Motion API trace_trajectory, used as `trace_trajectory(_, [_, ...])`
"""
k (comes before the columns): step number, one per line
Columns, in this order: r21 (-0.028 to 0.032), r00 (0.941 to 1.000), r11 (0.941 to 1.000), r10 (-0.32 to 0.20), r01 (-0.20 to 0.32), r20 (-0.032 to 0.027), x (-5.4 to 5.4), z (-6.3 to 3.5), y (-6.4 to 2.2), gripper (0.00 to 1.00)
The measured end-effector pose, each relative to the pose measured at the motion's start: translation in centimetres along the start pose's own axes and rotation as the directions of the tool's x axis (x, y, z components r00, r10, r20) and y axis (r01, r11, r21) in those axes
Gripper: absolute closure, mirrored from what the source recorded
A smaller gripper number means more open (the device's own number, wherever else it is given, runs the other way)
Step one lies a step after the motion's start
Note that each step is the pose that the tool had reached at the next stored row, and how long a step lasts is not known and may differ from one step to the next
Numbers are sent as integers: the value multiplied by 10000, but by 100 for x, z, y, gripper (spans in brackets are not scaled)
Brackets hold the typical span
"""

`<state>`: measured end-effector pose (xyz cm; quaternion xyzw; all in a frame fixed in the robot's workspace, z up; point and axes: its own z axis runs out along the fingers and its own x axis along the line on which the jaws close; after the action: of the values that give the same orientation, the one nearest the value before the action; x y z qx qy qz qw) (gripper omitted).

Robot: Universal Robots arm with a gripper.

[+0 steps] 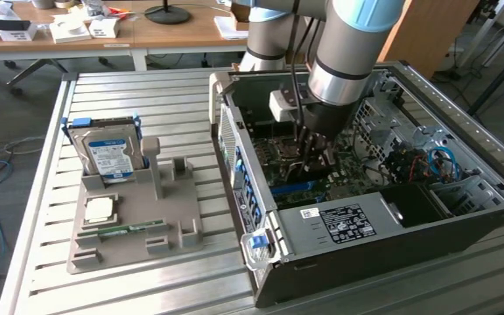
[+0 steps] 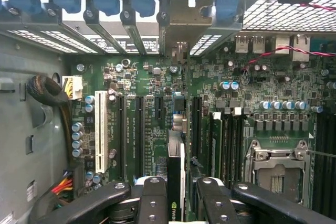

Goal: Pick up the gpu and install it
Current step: 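Insert the gpu into the slot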

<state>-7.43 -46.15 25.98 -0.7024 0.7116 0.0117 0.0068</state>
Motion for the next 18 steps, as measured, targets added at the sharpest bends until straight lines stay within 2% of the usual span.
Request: trace_trajectory(18, [-1,10000,10000,0,0,-3,2,74,1,74])
